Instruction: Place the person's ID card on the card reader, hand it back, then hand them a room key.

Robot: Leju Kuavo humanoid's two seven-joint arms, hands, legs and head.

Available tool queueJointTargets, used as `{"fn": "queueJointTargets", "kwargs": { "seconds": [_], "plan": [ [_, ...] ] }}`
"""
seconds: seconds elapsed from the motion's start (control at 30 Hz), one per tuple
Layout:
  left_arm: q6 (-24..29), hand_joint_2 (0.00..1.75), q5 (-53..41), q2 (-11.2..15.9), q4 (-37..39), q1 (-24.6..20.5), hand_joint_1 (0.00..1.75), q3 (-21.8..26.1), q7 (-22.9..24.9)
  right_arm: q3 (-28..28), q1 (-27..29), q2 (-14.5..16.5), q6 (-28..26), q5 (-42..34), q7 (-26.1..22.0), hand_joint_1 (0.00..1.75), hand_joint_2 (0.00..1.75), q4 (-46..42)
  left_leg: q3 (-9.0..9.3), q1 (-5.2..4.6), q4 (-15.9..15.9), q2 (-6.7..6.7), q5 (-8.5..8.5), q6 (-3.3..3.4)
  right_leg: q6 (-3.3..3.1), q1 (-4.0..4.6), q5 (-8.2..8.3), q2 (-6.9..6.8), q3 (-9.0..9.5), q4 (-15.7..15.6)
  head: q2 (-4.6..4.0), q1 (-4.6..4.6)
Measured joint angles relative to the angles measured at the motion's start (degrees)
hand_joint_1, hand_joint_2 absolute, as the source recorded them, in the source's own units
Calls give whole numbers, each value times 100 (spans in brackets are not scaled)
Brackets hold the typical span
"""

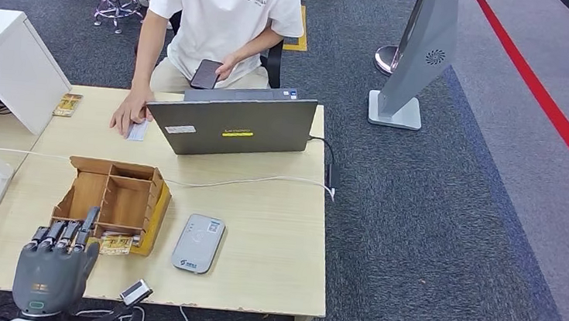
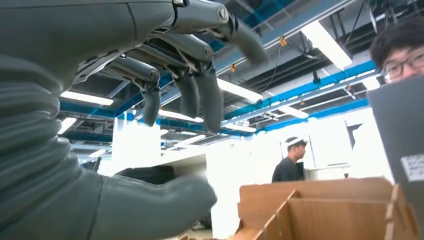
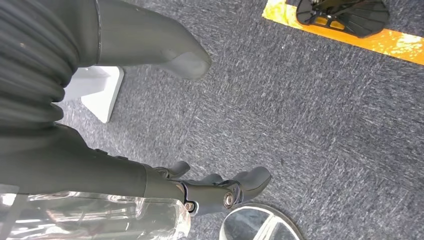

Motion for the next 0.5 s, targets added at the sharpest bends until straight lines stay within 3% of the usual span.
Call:
{"fn": "queueJointTargets", "kwargs": {
  "seconds": [0.5],
  "plan": [
    [-79,175,-22,-2,-378,198,0,-229,234,19,90,0,-11,-254,177,0,175,-17,0,0,0,0,0,0,0,0,0,-1,0,0,0,0]
  ]
}}
